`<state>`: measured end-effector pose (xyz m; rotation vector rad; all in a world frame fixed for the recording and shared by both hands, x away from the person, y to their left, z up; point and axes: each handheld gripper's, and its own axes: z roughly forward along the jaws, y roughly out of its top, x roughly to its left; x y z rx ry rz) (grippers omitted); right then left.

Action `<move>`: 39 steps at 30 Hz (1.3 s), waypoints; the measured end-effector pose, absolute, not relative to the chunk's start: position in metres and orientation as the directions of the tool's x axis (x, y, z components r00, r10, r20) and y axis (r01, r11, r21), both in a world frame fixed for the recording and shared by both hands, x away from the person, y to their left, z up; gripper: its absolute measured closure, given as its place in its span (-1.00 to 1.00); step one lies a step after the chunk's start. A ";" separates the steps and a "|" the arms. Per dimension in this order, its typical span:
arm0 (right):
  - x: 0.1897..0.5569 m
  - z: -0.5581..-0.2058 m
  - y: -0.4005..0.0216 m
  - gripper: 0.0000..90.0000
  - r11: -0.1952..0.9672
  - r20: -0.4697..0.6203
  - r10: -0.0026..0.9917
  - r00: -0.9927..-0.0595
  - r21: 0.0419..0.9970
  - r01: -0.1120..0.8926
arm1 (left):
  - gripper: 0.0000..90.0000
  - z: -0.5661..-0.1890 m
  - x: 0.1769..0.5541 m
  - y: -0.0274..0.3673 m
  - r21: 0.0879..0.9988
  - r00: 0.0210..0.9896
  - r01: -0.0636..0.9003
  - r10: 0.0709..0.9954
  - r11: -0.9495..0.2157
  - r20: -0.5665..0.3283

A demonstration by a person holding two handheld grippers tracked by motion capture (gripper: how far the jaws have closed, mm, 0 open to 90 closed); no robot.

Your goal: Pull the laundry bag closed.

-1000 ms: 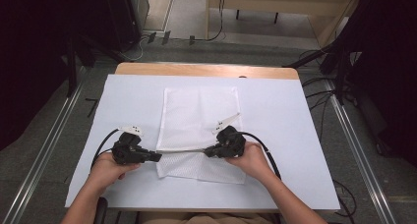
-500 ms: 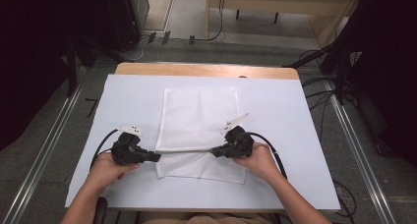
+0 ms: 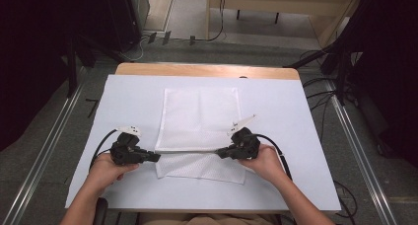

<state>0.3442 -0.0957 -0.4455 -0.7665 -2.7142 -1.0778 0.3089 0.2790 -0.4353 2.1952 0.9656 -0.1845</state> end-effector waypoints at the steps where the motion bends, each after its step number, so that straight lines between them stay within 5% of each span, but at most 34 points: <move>1: 0.344 -0.446 -0.097 0.96 0.617 0.291 0.411 -0.864 0.610 0.498 | 0.96 -0.435 0.309 0.279 0.559 0.709 0.689 0.586 -0.460 -0.392; 39: 0.336 -0.446 -0.157 0.96 0.575 0.299 0.494 -0.816 0.591 0.565 | 0.96 -0.436 0.309 0.282 0.552 0.704 0.696 0.590 -0.459 -0.396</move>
